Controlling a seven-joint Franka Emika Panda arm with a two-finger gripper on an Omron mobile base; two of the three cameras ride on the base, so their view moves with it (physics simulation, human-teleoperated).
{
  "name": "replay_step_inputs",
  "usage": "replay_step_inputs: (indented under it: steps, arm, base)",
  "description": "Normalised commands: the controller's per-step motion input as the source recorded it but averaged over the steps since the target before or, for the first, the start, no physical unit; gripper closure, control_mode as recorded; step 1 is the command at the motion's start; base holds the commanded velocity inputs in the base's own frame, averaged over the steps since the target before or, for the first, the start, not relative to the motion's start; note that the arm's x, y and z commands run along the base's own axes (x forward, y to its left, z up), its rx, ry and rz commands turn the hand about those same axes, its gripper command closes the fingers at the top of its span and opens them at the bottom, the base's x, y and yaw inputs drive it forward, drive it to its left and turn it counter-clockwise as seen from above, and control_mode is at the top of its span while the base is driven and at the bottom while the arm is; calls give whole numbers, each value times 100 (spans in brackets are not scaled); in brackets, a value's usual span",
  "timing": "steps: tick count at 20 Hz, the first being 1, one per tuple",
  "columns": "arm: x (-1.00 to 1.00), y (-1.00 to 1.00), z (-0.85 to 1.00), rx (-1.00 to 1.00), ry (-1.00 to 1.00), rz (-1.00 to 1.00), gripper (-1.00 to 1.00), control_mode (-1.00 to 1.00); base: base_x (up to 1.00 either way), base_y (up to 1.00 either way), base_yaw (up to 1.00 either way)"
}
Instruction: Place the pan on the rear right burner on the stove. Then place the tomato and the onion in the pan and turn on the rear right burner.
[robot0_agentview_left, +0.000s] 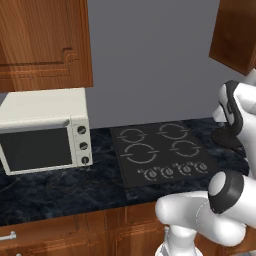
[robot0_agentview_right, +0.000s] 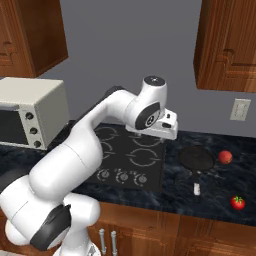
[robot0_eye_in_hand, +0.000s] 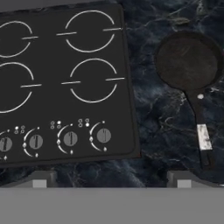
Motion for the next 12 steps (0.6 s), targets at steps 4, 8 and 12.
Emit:
replay_step_inputs:
  steps: [4,8,12]
  arm:
    - [0,-42,-22,0,10,-10,-100,-100]
    - [0,-39,-22,0,10,-7,-100,-100]
    - [0,-39,-21,0,4,0,-100,-100]
  base:
    - [0,0,0]
    - [0,0,0]
    - [0,0,0]
